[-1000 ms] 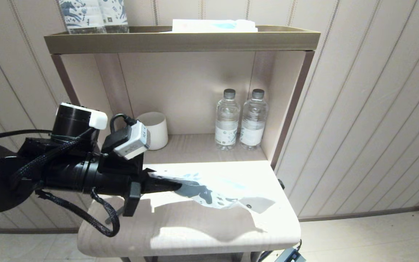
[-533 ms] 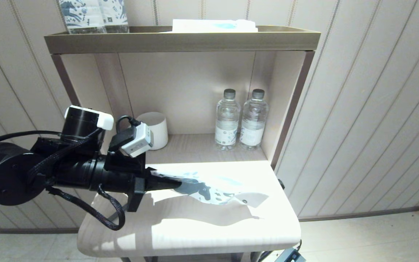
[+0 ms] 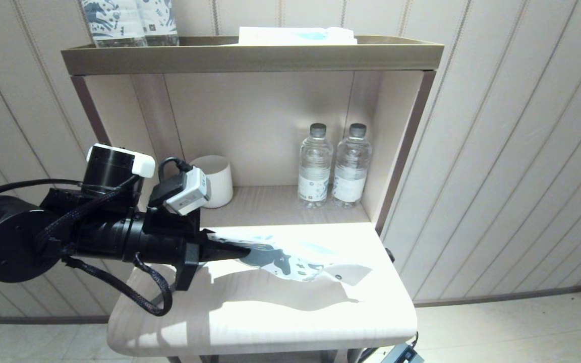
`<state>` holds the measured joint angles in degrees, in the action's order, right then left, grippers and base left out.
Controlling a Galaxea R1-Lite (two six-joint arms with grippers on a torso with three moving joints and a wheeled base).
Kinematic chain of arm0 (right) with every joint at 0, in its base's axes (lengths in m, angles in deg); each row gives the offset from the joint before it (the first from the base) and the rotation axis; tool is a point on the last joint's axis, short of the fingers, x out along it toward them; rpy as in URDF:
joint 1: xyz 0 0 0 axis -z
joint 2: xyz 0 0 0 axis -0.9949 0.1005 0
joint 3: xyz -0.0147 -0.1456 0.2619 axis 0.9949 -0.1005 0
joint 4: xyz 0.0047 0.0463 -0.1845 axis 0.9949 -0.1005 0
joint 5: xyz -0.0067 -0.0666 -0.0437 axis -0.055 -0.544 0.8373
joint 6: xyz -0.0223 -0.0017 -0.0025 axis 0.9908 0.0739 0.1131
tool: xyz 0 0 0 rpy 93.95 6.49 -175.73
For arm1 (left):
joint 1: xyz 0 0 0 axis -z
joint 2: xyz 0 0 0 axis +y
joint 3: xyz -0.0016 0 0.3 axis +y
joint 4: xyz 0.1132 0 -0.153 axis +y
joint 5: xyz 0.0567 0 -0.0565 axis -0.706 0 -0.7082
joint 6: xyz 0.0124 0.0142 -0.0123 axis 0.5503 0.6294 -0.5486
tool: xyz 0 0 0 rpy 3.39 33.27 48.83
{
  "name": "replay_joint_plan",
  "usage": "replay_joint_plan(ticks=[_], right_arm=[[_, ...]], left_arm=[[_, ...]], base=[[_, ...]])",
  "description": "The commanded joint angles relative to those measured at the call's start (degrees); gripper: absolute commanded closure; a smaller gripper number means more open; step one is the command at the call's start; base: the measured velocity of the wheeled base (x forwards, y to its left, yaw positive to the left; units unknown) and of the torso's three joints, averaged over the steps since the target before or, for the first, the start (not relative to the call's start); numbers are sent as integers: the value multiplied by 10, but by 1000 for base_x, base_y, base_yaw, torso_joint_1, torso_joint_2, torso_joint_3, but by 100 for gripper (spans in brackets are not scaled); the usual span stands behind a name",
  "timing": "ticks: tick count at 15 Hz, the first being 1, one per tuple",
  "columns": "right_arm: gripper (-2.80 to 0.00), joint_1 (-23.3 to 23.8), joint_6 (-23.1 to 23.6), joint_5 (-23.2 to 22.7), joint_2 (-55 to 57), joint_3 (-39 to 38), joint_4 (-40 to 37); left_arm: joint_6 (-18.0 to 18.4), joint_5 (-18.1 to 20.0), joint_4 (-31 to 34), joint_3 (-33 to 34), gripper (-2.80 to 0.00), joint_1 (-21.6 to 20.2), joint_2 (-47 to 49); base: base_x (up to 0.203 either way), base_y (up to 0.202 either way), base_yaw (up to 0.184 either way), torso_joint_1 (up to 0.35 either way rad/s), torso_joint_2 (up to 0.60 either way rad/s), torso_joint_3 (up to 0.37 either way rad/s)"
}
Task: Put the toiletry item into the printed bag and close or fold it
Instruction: Hand it to the other hand
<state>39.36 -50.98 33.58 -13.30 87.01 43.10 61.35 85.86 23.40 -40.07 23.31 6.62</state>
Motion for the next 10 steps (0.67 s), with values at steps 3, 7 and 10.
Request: replay_joint_plan(ticks=[3, 7, 10], right_arm=[[-280, 34, 7, 1, 69, 9, 5], [-280, 101, 27, 1, 153, 10, 34], [-280, 130, 47, 5, 215, 20, 38]], left_arm=[[1, 2, 0, 0, 0, 1, -1], [-18, 2, 0, -3, 0, 1, -7], [-38, 1, -1, -14, 0, 1, -4]], base=[[0, 0, 0, 0, 0, 0], [0, 0, 0, 0, 0, 0], [0, 0, 0, 0, 0, 0]])
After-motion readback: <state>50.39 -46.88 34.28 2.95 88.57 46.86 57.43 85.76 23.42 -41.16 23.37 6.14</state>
